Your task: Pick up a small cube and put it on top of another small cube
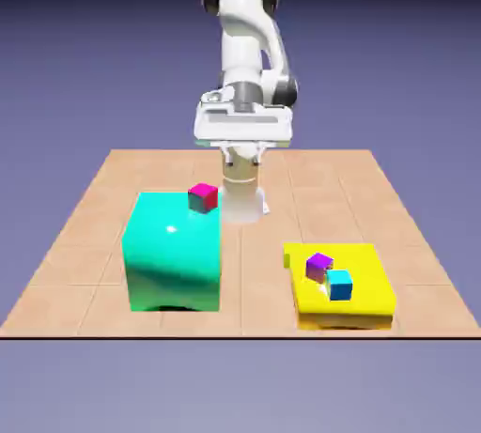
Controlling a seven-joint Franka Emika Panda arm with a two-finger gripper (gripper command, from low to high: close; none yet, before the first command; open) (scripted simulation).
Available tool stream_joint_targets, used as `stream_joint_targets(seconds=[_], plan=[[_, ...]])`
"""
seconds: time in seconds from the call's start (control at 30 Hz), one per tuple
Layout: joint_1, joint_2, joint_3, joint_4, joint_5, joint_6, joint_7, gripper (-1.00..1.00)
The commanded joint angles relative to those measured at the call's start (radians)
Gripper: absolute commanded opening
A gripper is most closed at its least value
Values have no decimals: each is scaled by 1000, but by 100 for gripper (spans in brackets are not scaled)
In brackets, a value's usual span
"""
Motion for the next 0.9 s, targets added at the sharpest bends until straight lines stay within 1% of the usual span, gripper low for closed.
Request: stream_joint_targets(seconds=[0.0, 0.87], plan=[[17, 8, -11, -1, 1, -6, -44, 0], [470, 216, -288, -34, 30, -158, -1174, 0]])
